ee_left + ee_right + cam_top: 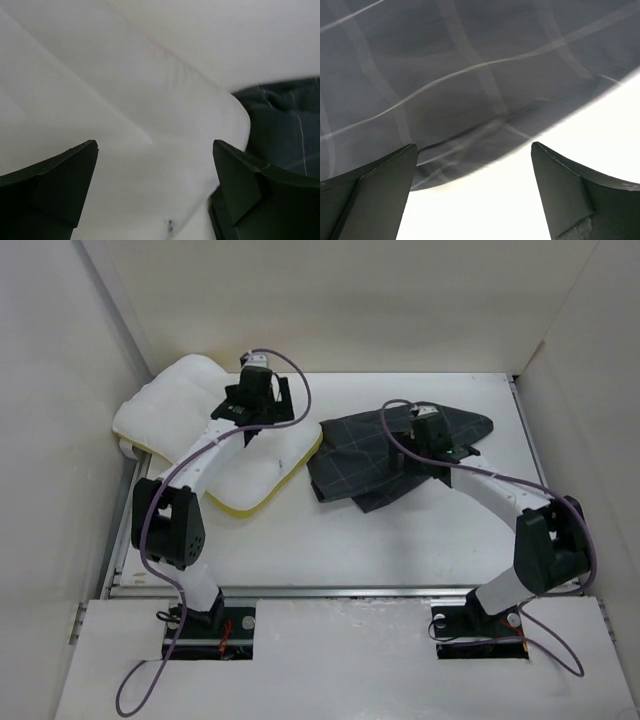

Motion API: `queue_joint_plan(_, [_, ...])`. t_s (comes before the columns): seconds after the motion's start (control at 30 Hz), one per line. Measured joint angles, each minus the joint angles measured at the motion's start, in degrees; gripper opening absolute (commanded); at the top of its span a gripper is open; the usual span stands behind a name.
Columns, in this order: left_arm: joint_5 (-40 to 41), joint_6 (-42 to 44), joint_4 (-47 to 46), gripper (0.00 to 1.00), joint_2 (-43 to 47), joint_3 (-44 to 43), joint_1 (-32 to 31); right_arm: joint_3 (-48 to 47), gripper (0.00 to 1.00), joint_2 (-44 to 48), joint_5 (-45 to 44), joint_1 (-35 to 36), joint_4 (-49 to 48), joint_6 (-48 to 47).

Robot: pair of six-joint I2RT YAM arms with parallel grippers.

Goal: Put the pillow into the pillowcase

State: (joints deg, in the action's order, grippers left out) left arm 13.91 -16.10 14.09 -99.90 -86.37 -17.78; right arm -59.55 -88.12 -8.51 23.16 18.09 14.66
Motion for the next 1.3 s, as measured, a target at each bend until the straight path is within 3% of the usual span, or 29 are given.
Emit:
queue_joint_plan(0.2, [-9.4,1.7,-1.5,1.00,10.1,13.0,-10.2,-3.6,1.00,1.7,-2.1,-11.1,4.2,4.3])
queue_joint_plan(0.37, [-13.3,0.6,-1.8,1.00,11.8,19.4,-18.9,-13.3,1.00,-4.3,-1.7,-19.8,6.8,5.7])
queue_joint_plan(0.5, [-13.0,-0.3,0.8,1.00,11.3,24.2,-21.5,-20.4,1.00,-12.2,-0.2,-23.6,8.2,5.7])
queue_joint_plan(0.73, [-14.1,-1.1,-1.8,1.00,5.3,24.5,-22.6,-28.5,1.00,-24.3,1.5,-29.2,11.0,4.8])
queue_joint_plan(0.8, [-14.2,-1.2,-2.3,0.90,2.4,23.5,-22.8,-31.8,1.00,-27.4,1.4,-30.0,12.2,4.5])
queue_joint_plan(0.83, [-14.2,-1.2,-2.6,0.64,1.0,22.8,-22.8,-33.4,1.00,-28.8,1.5,-30.3,12.6,4.4])
queue_joint_plan(0.87, [-14.4,-1.4,-2.8,0.48,-0.4,22.0,-22.9,-34.9,1.00,-30.2,1.5,-30.5,12.8,4.3])
queue_joint_plan(0.93, [-14.7,-1.3,-3.4,0.03,-2.8,20.4,-23.0,-37.2,1.00,-32.5,1.7,-31.0,12.9,4.1])
queue_joint_plan(1.1, [-14.8,-0.6,-5.2,0.00,-4.1,19.1,-23.0,-39.6,0.95,-36.1,2.6,-31.5,13.7,4.1])
queue_joint_plan(1.2, [-13.9,-0.2,-6.2,0.00,-2.9,19.0,-23.0,-40.8,0.83,-38.1,3.8,-31.6,14.3,4.0])
queue_joint_plan(1.3, [-12.9,0.9,-6.2,0.00,-0.8,17.3,-23.0,-41.7,0.27,-39.5,4.7,-31.6,14.6,3.3])
